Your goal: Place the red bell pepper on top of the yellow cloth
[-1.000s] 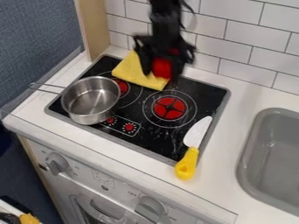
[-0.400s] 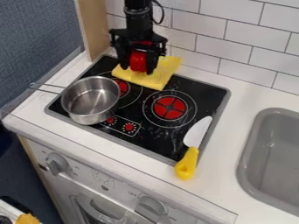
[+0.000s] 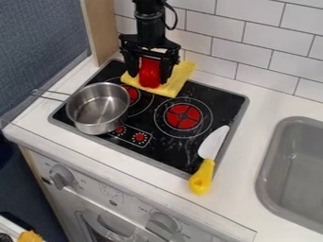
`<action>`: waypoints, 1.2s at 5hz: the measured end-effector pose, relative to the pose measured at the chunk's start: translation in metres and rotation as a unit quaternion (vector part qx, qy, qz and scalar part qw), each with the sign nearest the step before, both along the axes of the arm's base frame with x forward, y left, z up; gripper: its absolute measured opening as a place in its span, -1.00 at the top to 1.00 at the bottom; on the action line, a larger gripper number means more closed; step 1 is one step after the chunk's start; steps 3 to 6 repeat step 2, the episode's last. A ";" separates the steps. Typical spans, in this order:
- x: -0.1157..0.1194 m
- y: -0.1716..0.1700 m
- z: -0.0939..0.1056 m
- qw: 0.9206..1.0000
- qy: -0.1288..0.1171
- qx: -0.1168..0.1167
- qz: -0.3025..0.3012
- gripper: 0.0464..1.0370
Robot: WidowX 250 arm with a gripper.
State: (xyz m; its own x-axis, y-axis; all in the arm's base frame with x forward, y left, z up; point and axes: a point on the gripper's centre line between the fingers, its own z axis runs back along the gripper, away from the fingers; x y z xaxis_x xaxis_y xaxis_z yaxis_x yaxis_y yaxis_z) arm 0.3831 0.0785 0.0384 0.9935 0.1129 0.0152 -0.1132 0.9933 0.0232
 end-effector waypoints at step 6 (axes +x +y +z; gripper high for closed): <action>-0.009 -0.003 0.026 1.000 -0.021 0.001 -0.018 -0.93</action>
